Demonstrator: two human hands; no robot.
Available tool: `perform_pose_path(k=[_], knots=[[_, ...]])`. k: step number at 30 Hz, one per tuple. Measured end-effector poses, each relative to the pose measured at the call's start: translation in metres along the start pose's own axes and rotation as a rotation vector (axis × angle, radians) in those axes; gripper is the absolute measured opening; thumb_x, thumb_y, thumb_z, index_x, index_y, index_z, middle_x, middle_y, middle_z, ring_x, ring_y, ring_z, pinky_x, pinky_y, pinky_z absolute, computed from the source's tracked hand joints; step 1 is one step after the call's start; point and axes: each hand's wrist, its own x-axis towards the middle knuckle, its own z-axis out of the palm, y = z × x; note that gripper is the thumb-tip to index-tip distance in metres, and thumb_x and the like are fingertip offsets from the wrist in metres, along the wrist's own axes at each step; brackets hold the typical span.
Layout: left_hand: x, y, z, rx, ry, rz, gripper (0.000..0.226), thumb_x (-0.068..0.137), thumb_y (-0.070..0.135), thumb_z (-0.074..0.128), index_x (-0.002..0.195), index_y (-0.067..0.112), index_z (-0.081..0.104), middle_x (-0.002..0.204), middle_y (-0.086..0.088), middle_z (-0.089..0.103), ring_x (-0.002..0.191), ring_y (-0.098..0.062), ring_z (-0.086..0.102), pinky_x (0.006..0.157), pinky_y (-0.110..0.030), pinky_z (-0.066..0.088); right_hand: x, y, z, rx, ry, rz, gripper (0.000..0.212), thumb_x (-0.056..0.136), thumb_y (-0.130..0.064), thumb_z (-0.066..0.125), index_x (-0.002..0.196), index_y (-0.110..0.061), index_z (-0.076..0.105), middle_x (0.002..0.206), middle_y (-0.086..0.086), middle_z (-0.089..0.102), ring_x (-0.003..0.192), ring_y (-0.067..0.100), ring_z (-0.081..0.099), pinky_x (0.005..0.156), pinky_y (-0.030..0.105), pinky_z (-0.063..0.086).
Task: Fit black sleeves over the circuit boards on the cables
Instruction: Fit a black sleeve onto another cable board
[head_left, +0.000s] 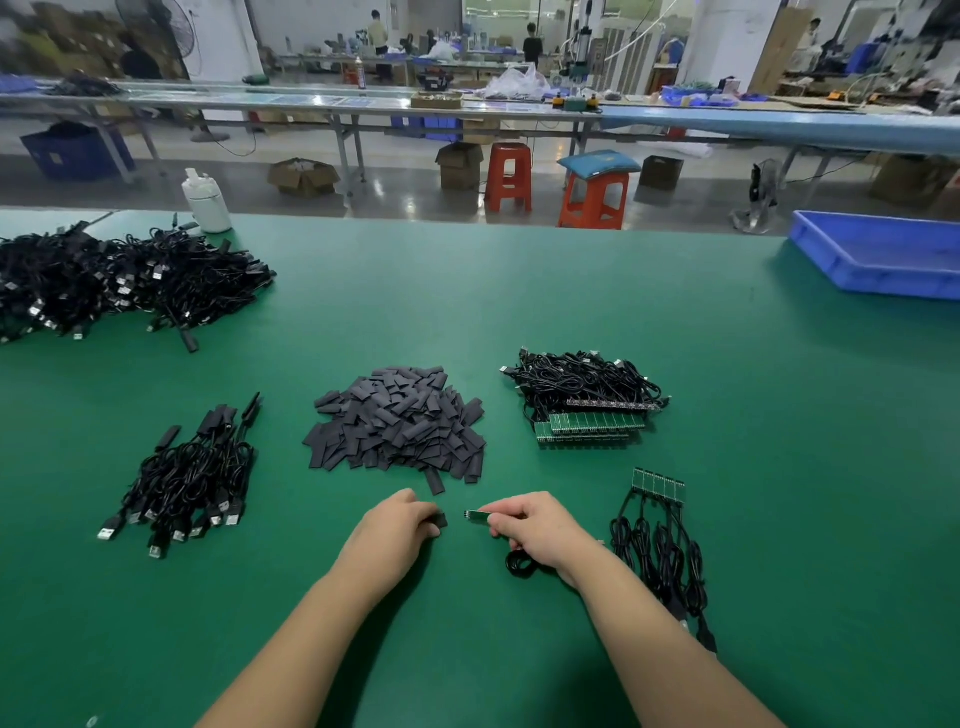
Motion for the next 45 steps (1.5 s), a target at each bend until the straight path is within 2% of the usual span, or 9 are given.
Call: perform_pose_path(k=[7, 10, 14, 17, 21, 24, 27, 32, 45], knots=[[-0.003, -0.004, -0.004, 0.137, -0.02, 0.057, 0.023, 0.099, 0.036, 0.053, 0.109, 0.019, 0.064, 0.102, 0.004, 0.049, 0.089, -0.022, 0.06, 0.076, -0.03, 0.046, -0.004, -0.019, -0.004, -0.027, -0.011, 0.014, 0.021, 0.096, -0.037, 0.063, 0.096, -0.023, 0.078, 0.082, -0.005, 0.068, 0.072, 0.01, 0.054, 0.076, 0.026, 0.048], [-0.006, -0.002, -0.005, 0.162, -0.017, 0.074, 0.021, 0.1, 0.036, 0.049, 0.104, 0.018, 0.061, 0.099, 0.004, 0.044, 0.086, -0.021, 0.059, 0.073, -0.029, 0.044, -0.005, -0.029, -0.007, -0.018, 0.045, -0.048, 0.013, 0.094, -0.025, 0.067, 0.1, -0.029, 0.078, 0.092, -0.011, 0.073, 0.085, 0.008, 0.064, 0.074, 0.019, 0.047], [-0.011, -0.001, -0.005, 0.186, 0.018, 0.09, 0.026, 0.103, 0.037, 0.042, 0.104, 0.017, 0.059, 0.098, 0.004, 0.043, 0.079, -0.021, 0.057, 0.068, -0.028, 0.042, -0.001, -0.04, -0.015, -0.19, 0.167, -0.143, 0.021, 0.093, -0.018, 0.068, 0.111, -0.025, 0.075, 0.107, -0.008, 0.073, 0.098, 0.01, 0.065, 0.086, 0.02, 0.047], [-0.012, -0.002, -0.007, 0.174, 0.047, 0.11, 0.032, 0.103, 0.041, 0.04, 0.114, 0.023, 0.063, 0.108, 0.005, 0.051, 0.089, -0.019, 0.059, 0.074, -0.03, 0.049, 0.0, -0.039, -0.011, -0.351, 0.135, -0.141, 0.025, 0.093, -0.021, 0.067, 0.119, -0.021, 0.072, 0.113, -0.006, 0.071, 0.1, 0.008, 0.062, 0.091, 0.021, 0.045], [-0.014, -0.003, -0.009, -0.004, 0.1, 0.104, 0.032, 0.101, 0.042, 0.047, 0.125, 0.029, 0.063, 0.119, 0.01, 0.059, 0.101, -0.016, 0.061, 0.083, -0.031, 0.05, -0.002, -0.026, -0.001, -0.421, 0.043, -0.106, 0.022, 0.092, -0.026, 0.068, 0.113, -0.024, 0.075, 0.109, -0.007, 0.073, 0.099, 0.011, 0.064, 0.083, 0.021, 0.045], [-0.015, -0.001, -0.01, -0.062, 0.142, 0.12, 0.032, 0.1, 0.04, 0.051, 0.126, 0.027, 0.064, 0.113, 0.008, 0.065, 0.1, -0.016, 0.062, 0.084, -0.032, 0.049, -0.001, -0.02, 0.003, -0.455, 0.027, -0.099, 0.023, 0.092, -0.033, 0.068, 0.113, -0.03, 0.074, 0.115, -0.006, 0.072, 0.112, 0.018, 0.059, 0.1, 0.029, 0.046], [-0.016, 0.001, -0.009, -0.084, 0.163, 0.139, 0.031, 0.1, 0.037, 0.052, 0.125, 0.025, 0.065, 0.109, 0.007, 0.067, 0.097, -0.016, 0.063, 0.083, -0.032, 0.049, 0.001, -0.017, 0.008, -0.504, 0.029, -0.083, 0.024, 0.096, -0.039, 0.06, 0.117, -0.038, 0.071, 0.122, -0.003, 0.067, 0.122, 0.026, 0.044, 0.11, 0.036, 0.035], [-0.019, 0.006, -0.007, -0.115, 0.195, 0.175, 0.028, 0.099, 0.033, 0.055, 0.12, 0.021, 0.069, 0.101, 0.004, 0.069, 0.089, -0.017, 0.064, 0.08, -0.032, 0.05, 0.003, -0.01, 0.012, -0.466, 0.008, -0.06, 0.026, 0.1, -0.047, 0.048, 0.112, -0.042, 0.071, 0.118, -0.001, 0.064, 0.123, 0.03, 0.04, 0.112, 0.047, 0.032], [-0.031, 0.008, -0.007, -0.213, 0.252, 0.168, 0.021, 0.097, 0.025, 0.061, 0.113, 0.019, 0.072, 0.098, 0.008, 0.069, 0.086, -0.011, 0.064, 0.081, -0.029, 0.052, 0.004, -0.012, 0.016, -0.406, 0.08, -0.054, 0.023, 0.101, -0.037, 0.052, 0.106, -0.036, 0.074, 0.105, -0.007, 0.07, 0.115, 0.024, 0.052, 0.106, 0.037, 0.041]])
